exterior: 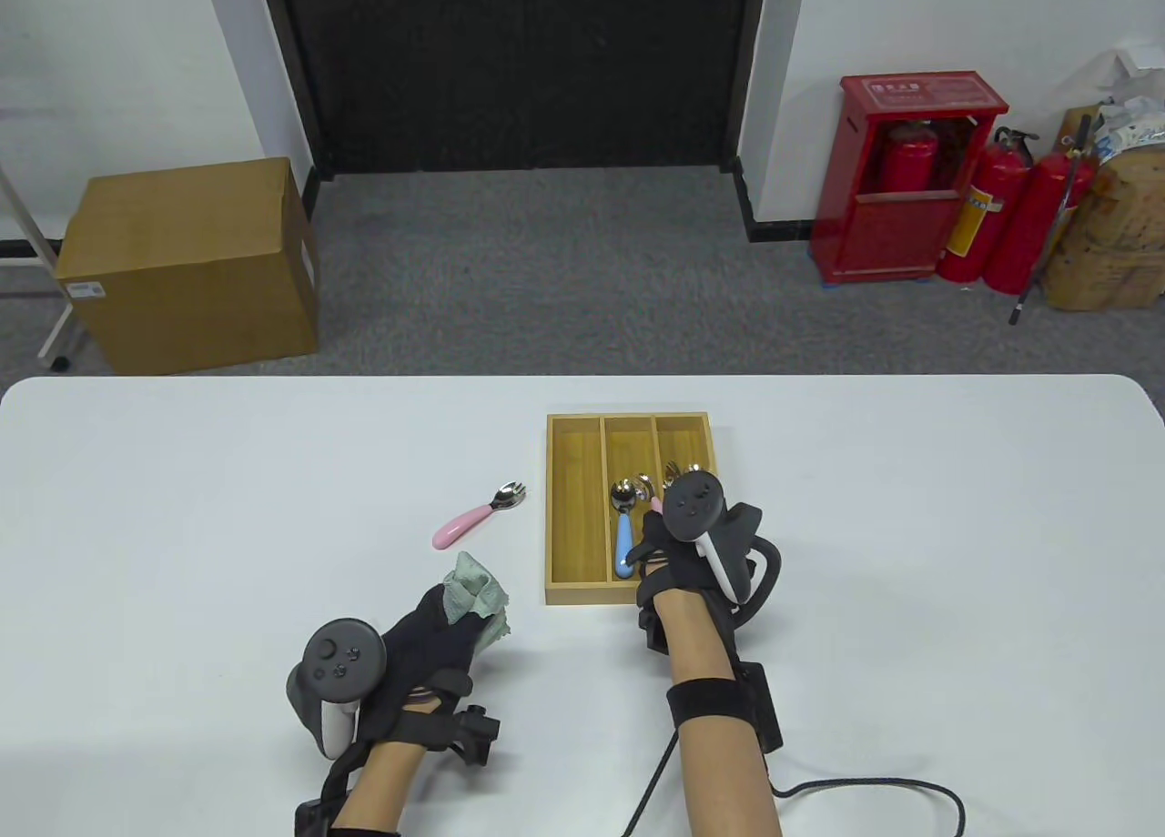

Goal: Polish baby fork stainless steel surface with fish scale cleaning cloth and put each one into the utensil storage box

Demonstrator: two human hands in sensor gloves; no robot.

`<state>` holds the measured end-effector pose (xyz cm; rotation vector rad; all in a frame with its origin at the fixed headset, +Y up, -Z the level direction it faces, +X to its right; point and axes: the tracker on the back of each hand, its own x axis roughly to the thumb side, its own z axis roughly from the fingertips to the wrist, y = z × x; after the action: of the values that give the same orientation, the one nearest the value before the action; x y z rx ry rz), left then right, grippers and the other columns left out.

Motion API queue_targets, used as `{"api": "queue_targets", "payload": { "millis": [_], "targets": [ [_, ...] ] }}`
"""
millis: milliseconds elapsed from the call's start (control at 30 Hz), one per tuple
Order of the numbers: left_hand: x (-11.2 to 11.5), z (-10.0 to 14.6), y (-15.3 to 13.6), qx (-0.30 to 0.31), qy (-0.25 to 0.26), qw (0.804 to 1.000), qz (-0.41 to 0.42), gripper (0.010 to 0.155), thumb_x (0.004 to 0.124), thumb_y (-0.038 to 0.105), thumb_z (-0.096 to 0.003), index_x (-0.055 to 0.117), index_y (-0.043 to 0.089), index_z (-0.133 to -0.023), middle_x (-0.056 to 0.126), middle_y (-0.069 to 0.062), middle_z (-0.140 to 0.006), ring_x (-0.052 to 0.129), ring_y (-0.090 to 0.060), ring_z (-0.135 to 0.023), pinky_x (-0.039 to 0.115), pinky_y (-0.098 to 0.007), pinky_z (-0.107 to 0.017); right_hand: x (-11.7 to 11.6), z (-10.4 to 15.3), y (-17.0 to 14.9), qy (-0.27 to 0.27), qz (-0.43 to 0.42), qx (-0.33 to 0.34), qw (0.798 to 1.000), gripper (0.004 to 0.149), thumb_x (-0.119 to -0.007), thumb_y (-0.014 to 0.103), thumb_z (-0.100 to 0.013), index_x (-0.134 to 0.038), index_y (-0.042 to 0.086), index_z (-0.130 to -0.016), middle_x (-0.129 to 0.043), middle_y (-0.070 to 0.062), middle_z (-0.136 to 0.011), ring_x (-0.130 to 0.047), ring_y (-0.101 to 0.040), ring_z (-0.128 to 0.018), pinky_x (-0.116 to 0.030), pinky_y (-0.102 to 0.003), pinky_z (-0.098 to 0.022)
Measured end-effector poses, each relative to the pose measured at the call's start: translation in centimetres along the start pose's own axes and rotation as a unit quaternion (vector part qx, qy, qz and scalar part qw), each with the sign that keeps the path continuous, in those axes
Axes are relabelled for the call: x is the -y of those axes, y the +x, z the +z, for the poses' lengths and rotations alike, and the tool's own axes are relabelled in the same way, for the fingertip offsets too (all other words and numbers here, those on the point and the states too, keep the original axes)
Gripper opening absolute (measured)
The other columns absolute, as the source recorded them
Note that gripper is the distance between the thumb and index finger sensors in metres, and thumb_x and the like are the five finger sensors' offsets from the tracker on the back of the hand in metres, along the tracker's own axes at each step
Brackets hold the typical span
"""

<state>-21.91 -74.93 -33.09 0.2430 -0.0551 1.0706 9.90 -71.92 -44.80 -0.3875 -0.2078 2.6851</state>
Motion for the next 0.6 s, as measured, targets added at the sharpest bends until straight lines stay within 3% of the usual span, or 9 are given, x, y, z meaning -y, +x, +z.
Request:
{"api": "queue_targets", "payload": {
  "millis": [333,600],
  "targets": [
    [0.1,0.0,0.1,0.002,-0.007,1.000,0.009,0.049,0.085,0.051,-0.0479,0.085,0.016,-0.082,0.103,-0.002,-0.059,0.105,-0.025,-0.048,0.078,-0.053,-0.054,-1.3,-0.4,1.2,-0.002,0.014,-0.023,1.000,0.048,-0.084,0.037,-0.041,-0.085,0.004,-0.076,-0.071,-0.025,-0.089,-0.085,-0.039,-0.060,-0.064,-0.064,-0.052],
    [0.2,-0.1,0.1,0.002,-0.011,1.000,0.010,0.049,0.084,0.051,-0.0481,0.085,0.016,-0.082,0.103,-0.002,-0.059,0.105,-0.025,-0.048,0.077,-0.054,-0.055,-2.2,-0.4,1.1,0.039,0.037,-0.022,0.998,0.051,-0.084,0.039,-0.041,-0.083,0.005,-0.079,-0.067,-0.027,-0.091,-0.083,-0.040,-0.062,-0.061,-0.065,-0.053]
  ]
}}
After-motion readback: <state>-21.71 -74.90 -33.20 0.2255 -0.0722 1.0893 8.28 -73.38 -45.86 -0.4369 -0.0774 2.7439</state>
